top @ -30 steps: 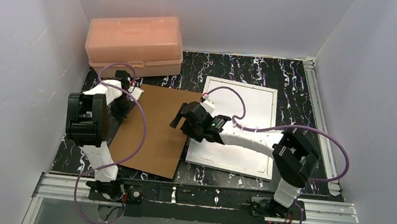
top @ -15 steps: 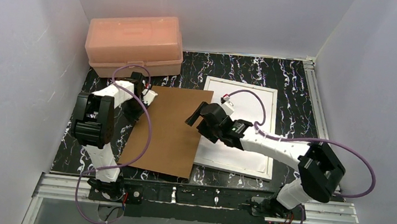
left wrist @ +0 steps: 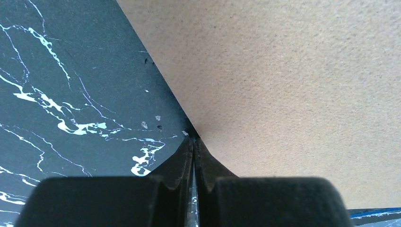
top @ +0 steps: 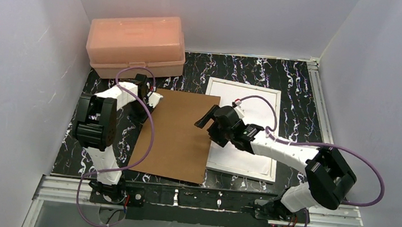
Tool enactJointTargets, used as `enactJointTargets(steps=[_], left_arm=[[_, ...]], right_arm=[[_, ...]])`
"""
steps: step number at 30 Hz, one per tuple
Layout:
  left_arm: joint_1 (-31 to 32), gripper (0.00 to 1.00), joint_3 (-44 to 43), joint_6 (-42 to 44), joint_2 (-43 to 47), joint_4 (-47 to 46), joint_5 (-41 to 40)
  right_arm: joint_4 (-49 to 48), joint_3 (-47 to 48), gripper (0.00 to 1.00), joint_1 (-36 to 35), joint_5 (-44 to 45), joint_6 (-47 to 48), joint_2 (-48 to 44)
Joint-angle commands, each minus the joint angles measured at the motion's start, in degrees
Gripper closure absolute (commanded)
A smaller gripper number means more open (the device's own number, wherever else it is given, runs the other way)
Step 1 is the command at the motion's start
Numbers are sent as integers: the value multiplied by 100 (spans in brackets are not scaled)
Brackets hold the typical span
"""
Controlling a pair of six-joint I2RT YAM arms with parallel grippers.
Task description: Put the photo into the frame
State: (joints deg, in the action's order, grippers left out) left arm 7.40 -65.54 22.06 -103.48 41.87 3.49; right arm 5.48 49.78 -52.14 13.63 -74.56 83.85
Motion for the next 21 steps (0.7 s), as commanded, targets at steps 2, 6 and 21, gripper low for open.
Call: enactJointTargets(steps=[2, 6, 21], left_arm=[[104, 100, 250, -89, -174, 36, 592], [99, 100, 263, -71, -152, 8, 495], [104, 100, 208, -36, -108, 67, 442]], right_arm=[[43, -17, 1, 234, -182, 368, -227], [274, -31, 1, 504, -274, 921, -437], [-852, -407, 18, 751, -1317, 1220, 126]])
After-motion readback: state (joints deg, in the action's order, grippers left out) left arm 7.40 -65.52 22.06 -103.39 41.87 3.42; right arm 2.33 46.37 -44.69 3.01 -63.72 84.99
